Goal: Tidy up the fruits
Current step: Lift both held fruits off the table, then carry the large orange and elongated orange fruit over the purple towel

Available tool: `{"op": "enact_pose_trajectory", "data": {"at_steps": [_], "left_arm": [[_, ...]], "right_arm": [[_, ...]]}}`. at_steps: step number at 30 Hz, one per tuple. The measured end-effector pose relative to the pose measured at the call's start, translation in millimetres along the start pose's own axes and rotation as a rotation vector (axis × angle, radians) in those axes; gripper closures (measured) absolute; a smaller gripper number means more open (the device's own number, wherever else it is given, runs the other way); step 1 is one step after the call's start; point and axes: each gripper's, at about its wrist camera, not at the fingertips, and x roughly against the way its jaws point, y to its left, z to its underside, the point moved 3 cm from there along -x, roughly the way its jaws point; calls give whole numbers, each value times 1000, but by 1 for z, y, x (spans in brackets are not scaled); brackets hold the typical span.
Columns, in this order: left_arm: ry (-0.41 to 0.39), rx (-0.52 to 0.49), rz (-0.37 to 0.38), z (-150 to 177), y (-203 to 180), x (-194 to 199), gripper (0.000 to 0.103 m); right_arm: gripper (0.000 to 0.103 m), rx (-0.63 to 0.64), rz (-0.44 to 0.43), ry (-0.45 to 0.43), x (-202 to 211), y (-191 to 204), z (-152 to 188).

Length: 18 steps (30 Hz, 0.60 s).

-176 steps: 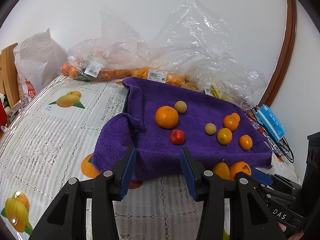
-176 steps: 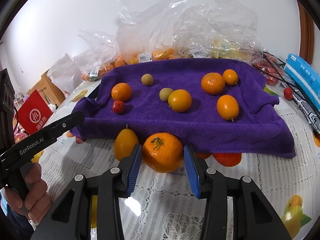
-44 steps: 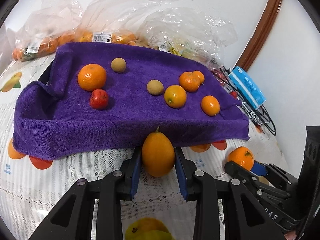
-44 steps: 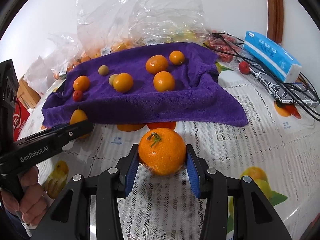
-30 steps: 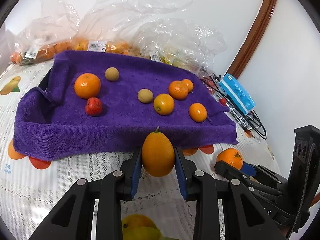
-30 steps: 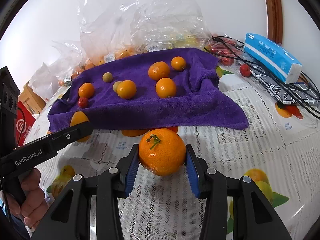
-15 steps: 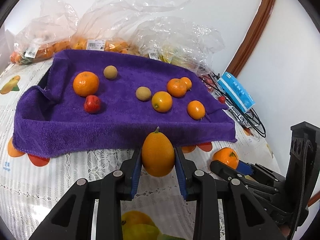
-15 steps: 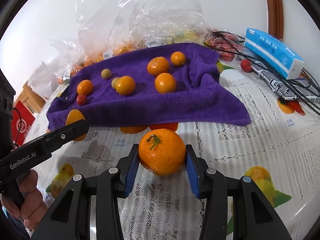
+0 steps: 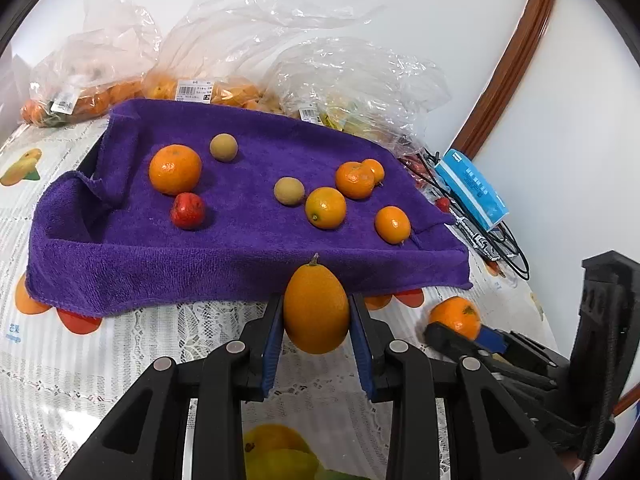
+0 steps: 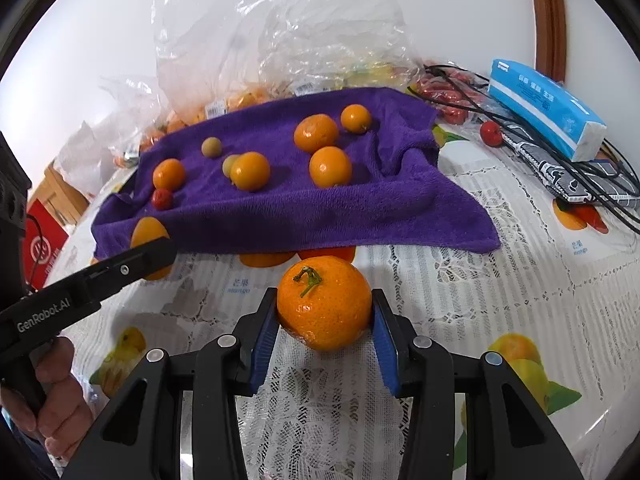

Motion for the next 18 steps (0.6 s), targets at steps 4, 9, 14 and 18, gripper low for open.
{"op": "enact_pose_trajectory", "data": {"at_steps": [4, 9, 14, 18], "left_arm": [[-9, 8, 6, -1, 1, 2, 73], [-9, 8, 9, -2, 1, 3, 73], [-10, 3, 8, -1, 0, 4, 73], [-16, 5, 9, -2, 0, 5, 73]], "right_arm": [[59, -16, -86, -54, 12, -3, 1], [59, -15, -91, -58, 14, -2, 1], [59, -13, -89, -63, 15, -3, 1], [59, -11, -91, -60, 14, -3, 1]]}}
